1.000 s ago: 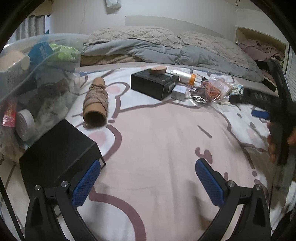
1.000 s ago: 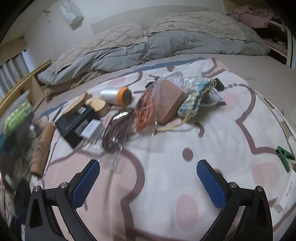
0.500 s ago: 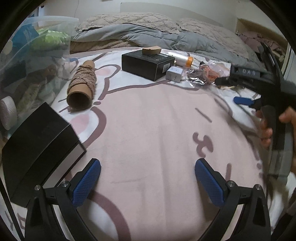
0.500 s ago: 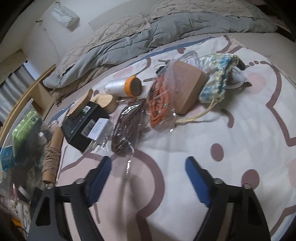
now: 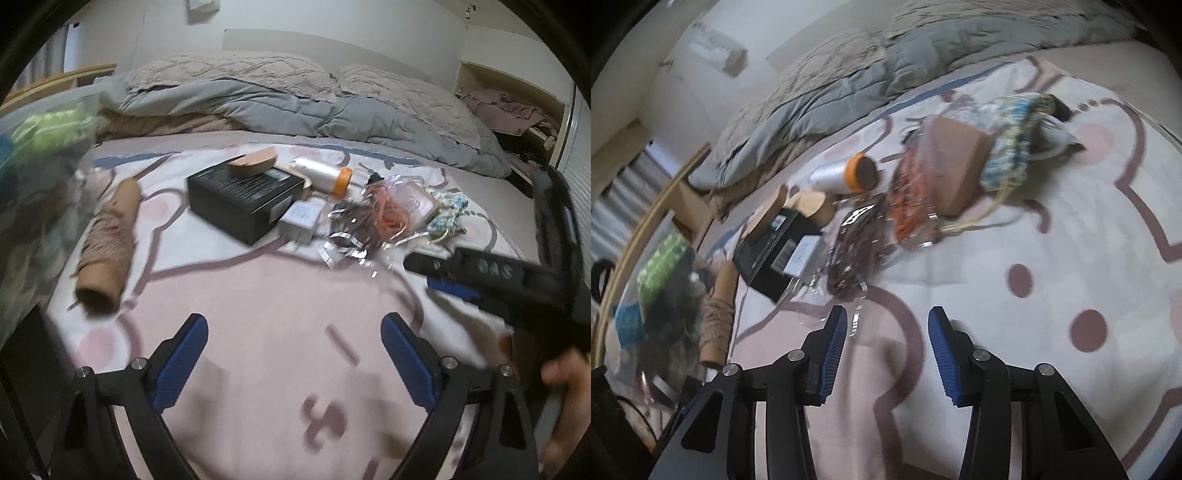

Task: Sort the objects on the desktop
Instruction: 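Lower the right tool toward the clear bag of brown cord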

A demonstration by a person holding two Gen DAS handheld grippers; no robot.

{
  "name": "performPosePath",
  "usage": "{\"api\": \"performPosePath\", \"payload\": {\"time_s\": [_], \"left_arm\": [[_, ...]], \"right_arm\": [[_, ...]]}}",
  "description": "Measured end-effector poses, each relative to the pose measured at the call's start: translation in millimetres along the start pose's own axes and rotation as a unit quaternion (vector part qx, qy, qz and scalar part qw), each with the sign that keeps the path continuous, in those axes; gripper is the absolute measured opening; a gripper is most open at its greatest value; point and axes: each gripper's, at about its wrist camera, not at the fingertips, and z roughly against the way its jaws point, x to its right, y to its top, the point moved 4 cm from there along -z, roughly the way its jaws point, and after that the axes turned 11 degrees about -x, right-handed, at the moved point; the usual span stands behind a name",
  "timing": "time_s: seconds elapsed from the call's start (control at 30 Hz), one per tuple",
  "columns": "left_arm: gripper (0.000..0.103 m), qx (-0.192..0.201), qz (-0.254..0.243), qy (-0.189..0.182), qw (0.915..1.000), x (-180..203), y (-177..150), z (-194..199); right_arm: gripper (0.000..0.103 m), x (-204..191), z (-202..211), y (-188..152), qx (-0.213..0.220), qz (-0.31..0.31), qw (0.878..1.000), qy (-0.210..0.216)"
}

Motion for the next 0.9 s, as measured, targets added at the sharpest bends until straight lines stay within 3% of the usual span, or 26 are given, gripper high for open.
{"api": "performPosePath", "payload": {"time_s": [0.27,0.43,0.57,0.7,0.8,0.9], "left_arm": [[0.094,-0.027,-0.011,0.003,0.9996,30.1,29.0,-40.8],[0.085,-0.061,0.011,-0.016,0.9979,38.9,40.1,-68.6],[0.063,-0.080,0.027,-0.003,0.9965,39.6,42.4,-82.4],[0.021,-0.076,0.028,-0.018,0.9965,41.7,45.3,-81.8],[0.011,-0.074,0.025,-0.020,0.9967,43.2,42.8,-79.4],[0.008,-0.078,0.025,-0.028,0.9962,41.9,38.2,-75.2]], "right_arm": [[0.046,26.8,14.1,14.4,0.030,-0.046,0.998,0.011],[0.046,40.0,14.7,20.4,0.037,-0.072,0.996,0.026],[0.047,43.1,14.6,25.6,0.043,-0.078,0.996,0.031],[0.047,43.8,13.7,28.0,0.043,-0.080,0.995,0.038],[0.047,46.4,11.8,27.9,0.038,-0.086,0.995,0.040],[0.047,49.6,13.1,27.6,0.038,-0.094,0.994,0.047]]}}
